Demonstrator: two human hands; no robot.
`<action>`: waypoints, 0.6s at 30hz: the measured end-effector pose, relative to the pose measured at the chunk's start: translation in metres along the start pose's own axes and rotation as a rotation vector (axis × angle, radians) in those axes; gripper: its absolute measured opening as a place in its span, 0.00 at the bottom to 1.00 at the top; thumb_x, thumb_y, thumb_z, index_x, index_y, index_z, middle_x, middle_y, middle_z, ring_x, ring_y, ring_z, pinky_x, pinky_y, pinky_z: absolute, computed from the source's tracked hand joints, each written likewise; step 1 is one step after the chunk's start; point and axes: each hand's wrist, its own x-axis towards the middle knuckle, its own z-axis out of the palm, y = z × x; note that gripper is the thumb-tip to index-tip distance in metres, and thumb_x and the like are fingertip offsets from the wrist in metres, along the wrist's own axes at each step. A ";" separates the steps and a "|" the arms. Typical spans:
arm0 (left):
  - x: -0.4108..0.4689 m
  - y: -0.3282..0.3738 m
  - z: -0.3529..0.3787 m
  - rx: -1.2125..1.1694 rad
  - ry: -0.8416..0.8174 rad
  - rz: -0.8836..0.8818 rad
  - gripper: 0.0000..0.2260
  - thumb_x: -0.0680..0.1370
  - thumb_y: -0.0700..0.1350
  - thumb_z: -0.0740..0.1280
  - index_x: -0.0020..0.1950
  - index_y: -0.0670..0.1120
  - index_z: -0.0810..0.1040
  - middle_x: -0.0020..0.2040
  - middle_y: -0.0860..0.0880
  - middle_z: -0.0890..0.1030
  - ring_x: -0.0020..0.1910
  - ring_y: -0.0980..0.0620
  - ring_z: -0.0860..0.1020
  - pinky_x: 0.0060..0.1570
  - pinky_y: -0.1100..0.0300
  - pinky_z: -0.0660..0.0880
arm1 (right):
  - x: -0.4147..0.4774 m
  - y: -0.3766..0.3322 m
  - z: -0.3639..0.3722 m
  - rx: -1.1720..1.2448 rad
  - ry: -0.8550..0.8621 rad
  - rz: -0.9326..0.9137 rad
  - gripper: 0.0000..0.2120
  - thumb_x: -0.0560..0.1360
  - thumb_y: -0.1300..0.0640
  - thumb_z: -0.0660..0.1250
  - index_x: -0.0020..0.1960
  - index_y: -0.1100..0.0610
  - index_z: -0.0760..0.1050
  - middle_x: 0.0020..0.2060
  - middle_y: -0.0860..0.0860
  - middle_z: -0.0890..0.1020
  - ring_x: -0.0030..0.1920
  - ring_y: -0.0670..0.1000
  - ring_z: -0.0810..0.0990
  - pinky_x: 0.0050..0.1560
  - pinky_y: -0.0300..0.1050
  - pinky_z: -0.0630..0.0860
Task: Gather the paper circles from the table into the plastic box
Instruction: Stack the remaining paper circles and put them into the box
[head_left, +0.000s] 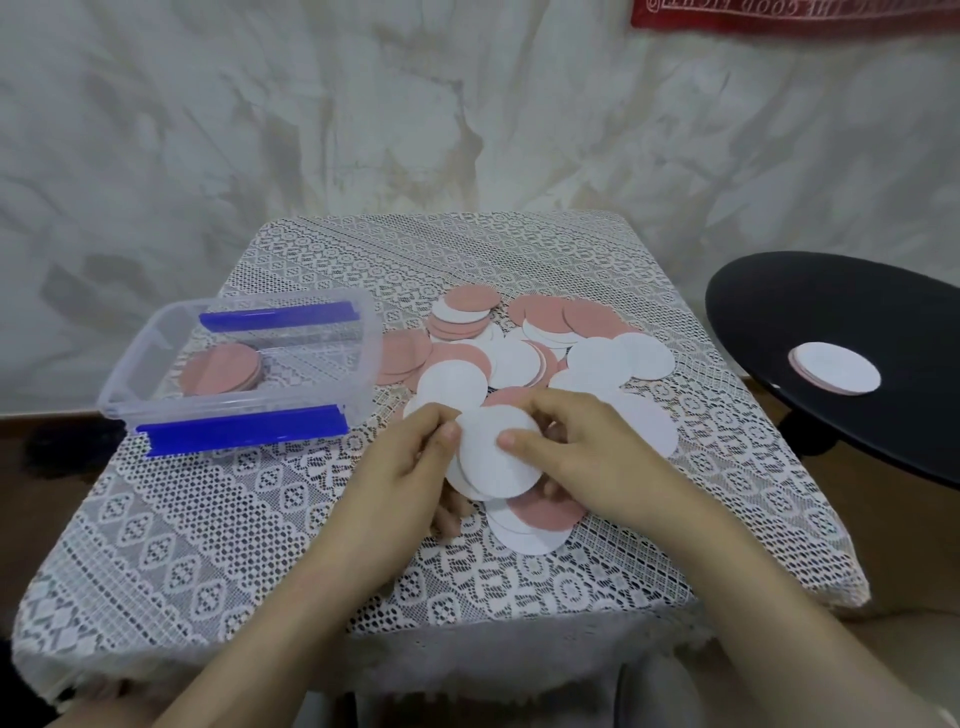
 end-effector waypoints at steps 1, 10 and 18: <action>0.000 0.000 0.000 -0.006 -0.009 0.008 0.10 0.85 0.47 0.59 0.50 0.51 0.79 0.31 0.47 0.79 0.29 0.44 0.78 0.30 0.45 0.79 | 0.001 -0.001 0.004 -0.003 -0.007 -0.014 0.06 0.78 0.52 0.69 0.50 0.39 0.80 0.37 0.42 0.83 0.30 0.47 0.80 0.35 0.47 0.79; 0.008 -0.007 -0.011 0.226 0.059 0.070 0.04 0.81 0.46 0.66 0.51 0.55 0.77 0.29 0.56 0.79 0.26 0.57 0.76 0.30 0.61 0.70 | 0.014 -0.003 0.005 -0.154 0.027 0.014 0.06 0.79 0.53 0.66 0.50 0.47 0.81 0.38 0.41 0.83 0.36 0.41 0.79 0.44 0.46 0.76; 0.012 -0.011 -0.017 0.209 0.113 0.018 0.08 0.83 0.44 0.62 0.53 0.57 0.76 0.30 0.51 0.80 0.26 0.58 0.76 0.28 0.62 0.71 | 0.026 -0.001 -0.012 -0.614 0.121 0.175 0.22 0.72 0.36 0.70 0.60 0.47 0.77 0.52 0.46 0.75 0.53 0.53 0.77 0.52 0.51 0.74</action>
